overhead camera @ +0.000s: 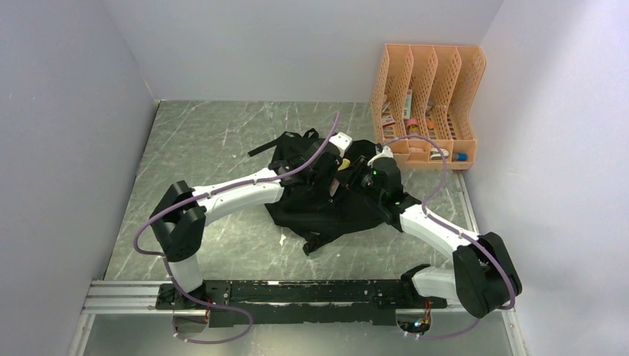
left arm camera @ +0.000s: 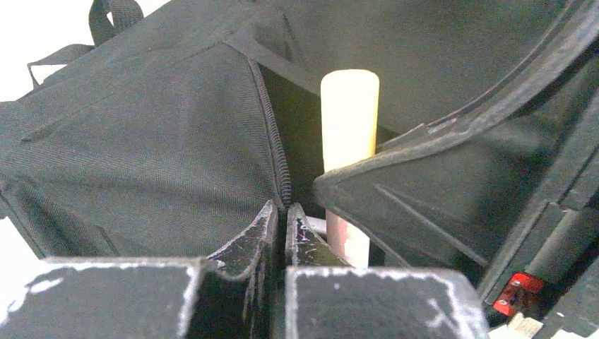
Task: Pack the student bag
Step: Place the stationery in the student bag.
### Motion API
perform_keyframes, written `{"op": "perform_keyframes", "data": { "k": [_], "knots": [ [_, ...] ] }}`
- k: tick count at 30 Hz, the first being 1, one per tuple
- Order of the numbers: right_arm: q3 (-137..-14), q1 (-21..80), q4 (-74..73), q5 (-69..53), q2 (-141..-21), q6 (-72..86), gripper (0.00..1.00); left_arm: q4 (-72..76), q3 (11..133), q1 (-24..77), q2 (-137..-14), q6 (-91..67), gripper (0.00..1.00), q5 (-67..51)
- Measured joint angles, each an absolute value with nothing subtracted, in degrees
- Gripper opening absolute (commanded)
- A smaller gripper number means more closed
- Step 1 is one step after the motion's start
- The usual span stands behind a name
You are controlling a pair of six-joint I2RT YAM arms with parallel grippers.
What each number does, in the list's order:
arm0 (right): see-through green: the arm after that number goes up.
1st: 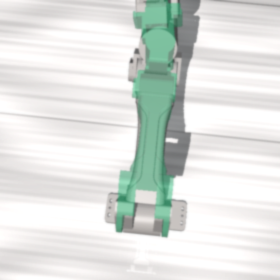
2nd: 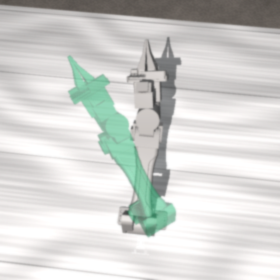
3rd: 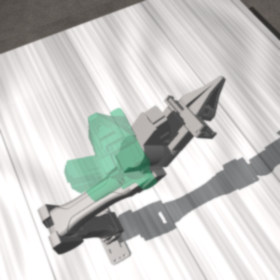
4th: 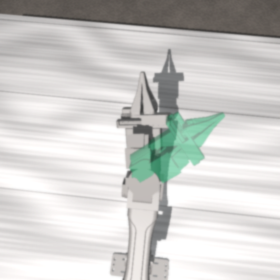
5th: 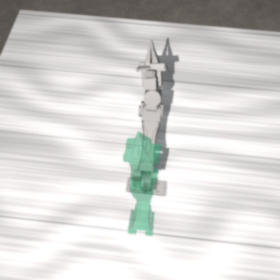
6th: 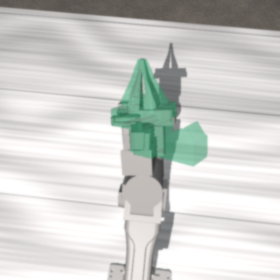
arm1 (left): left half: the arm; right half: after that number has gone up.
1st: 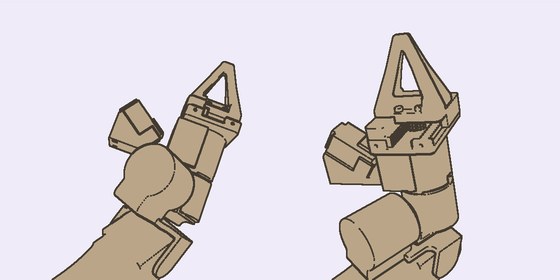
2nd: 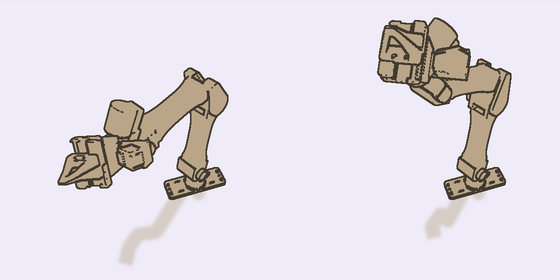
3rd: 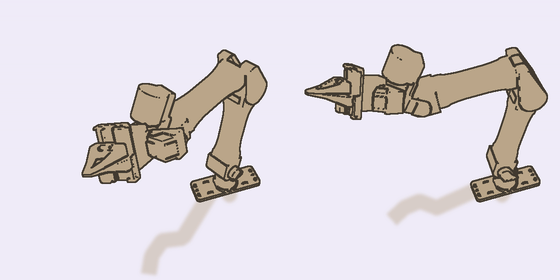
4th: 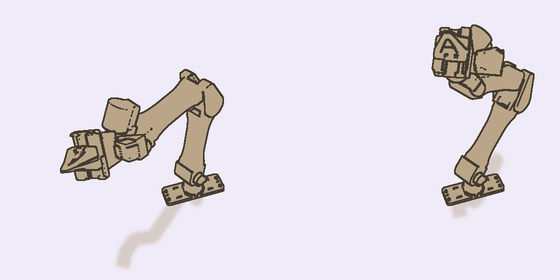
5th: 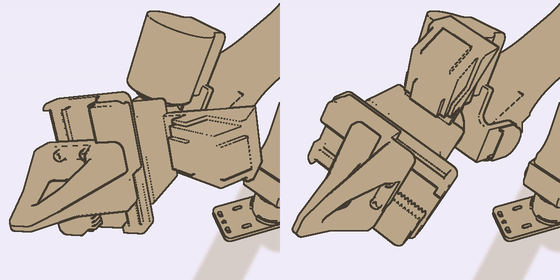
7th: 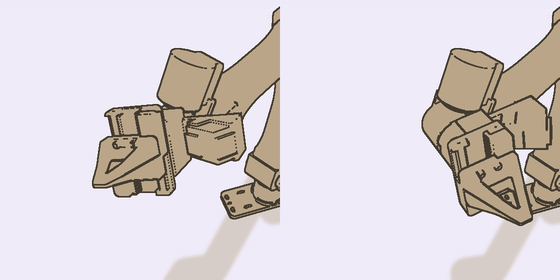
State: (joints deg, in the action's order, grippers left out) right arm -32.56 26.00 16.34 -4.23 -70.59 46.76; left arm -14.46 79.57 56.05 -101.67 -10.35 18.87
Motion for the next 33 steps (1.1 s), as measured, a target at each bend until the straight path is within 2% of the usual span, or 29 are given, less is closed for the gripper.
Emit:
{"op": "perform_keyframes", "data": {
  "k": [13, 16, 21, 28, 33],
  "knots": [
    [-32.6, 26.5, 16.1, -10.5, -75.2, 47.8, 0.00, -14.5, 79.6, 56.1, -101.5, -10.5, 0.05, 18.9],
    [-32.6, 26.5, 16.6, -11.8, -76.8, 47.9, 0.07, -14.6, 79.6, 56.1, -101.2, -10.5, 0.05, 18.9],
    [-32.7, 26.6, 17.0, -13.2, -79.1, 48.1, 0.30, -15.1, 79.6, 56.1, -100.8, -10.6, 0.05, 18.9],
    [-33.0, 26.8, 18.0, -14.0, -79.2, 48.5, 0.45, -15.4, 79.2, 56.1, -99.7, -10.9, 0.05, 18.9],
    [-33.5, 26.9, 17.3, -13.6, -78.0, 48.2, 0.47, -15.4, 79.1, 56.1, -99.5, -11.0, 0.05, 18.9]
  ]
}}
